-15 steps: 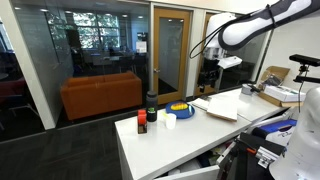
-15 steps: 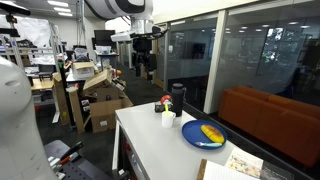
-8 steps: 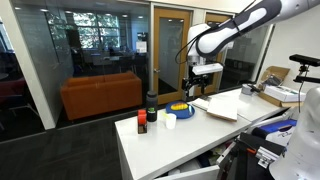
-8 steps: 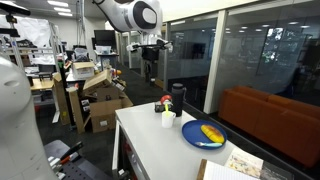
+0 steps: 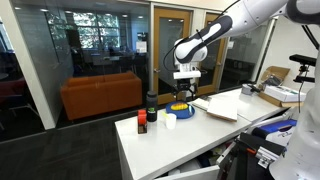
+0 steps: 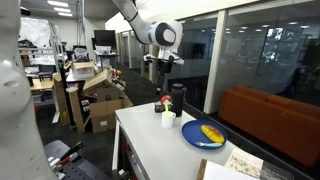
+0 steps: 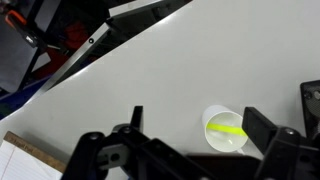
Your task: Pick up the pen from the cup and put it on the table
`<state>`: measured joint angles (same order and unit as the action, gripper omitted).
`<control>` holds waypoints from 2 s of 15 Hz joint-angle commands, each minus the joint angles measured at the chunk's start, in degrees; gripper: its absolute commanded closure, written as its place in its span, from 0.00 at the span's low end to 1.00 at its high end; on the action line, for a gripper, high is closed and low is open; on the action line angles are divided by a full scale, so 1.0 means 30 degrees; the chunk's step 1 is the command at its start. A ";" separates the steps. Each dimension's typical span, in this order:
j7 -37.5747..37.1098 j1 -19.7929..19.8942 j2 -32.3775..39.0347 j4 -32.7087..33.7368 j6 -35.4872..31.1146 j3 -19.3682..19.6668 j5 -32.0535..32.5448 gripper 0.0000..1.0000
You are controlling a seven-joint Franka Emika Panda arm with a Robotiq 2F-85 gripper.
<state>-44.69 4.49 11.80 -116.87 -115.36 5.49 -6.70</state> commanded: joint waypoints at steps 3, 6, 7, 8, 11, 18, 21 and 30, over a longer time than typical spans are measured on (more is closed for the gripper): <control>-0.1623 0.0789 0.2425 0.2984 0.2598 0.0930 -0.3332 0.00; -0.2642 0.1300 0.3104 0.3541 0.2784 0.1286 -0.5239 0.00; -0.2985 0.1472 0.3299 0.3625 0.2739 0.1365 -0.5910 0.00; -0.3343 0.1653 0.3503 0.3716 0.2692 0.1406 -0.6595 0.00; -0.4253 0.2154 0.3480 0.3537 0.2602 0.1375 -0.8869 0.00; -0.3932 0.1931 0.3405 0.3217 0.1958 0.1481 -0.8468 0.00; -0.3953 0.1931 0.3405 0.3218 0.1962 0.1481 -0.8468 0.00; -0.3861 0.2215 0.6427 0.5033 0.1476 0.1253 -0.8883 0.00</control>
<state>-56.10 10.11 28.26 -105.08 -111.51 9.72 -32.12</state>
